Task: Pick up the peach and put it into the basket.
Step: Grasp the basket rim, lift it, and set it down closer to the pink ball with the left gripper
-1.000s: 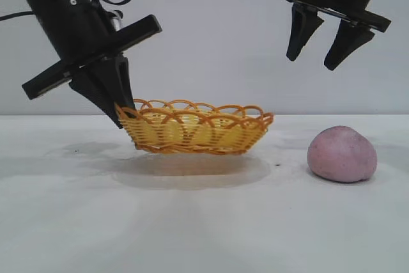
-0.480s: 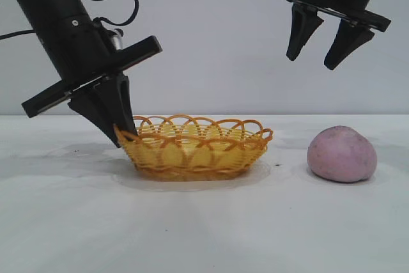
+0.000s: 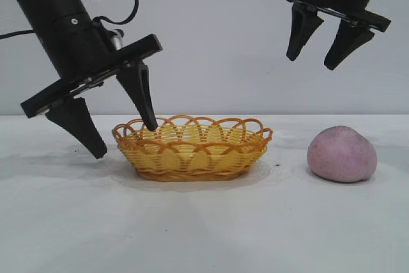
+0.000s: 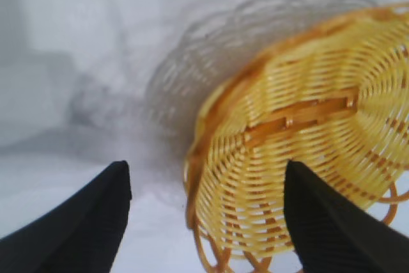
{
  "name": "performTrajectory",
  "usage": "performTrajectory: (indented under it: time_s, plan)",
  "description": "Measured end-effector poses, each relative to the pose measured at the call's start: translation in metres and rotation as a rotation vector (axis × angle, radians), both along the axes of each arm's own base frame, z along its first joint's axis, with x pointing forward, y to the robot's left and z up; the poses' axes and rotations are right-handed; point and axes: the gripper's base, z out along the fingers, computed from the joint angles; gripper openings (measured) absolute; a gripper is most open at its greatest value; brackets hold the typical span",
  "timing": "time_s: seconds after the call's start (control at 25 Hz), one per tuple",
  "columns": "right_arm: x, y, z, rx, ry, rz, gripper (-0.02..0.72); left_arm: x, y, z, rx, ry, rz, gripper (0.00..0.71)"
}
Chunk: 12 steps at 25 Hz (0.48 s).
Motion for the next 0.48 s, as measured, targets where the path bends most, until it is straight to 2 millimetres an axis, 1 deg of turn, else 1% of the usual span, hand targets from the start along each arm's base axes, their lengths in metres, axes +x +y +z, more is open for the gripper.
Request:
performTrajectory:
  time_s: [0.04, 0.08, 0.24, 0.36, 0.48]
  plan:
    - [0.0, 0.0, 0.0, 0.0, 0.0, 0.0, 0.467, -0.001, 0.001, 0.004, 0.007, -0.011, -0.01, 0.438]
    - [0.0, 0.0, 0.0, 0.0, 0.0, 0.0, 0.467, -0.001, 0.002, 0.008, 0.014, -0.025, -0.018, 0.459]
    - [0.0, 0.0, 0.0, 0.0, 0.003, 0.001, 0.467, -0.005, 0.009, 0.027, 0.083, -0.083, -0.089, 0.459]
    - [0.0, 0.0, 0.0, 0.0, 0.003, 0.001, 0.467, -0.007, 0.017, 0.04, 0.176, -0.098, -0.161, 0.459]
    - [0.0, 0.0, 0.0, 0.0, 0.003, 0.001, 0.467, -0.005, 0.026, 0.049, 0.295, -0.094, -0.245, 0.459]
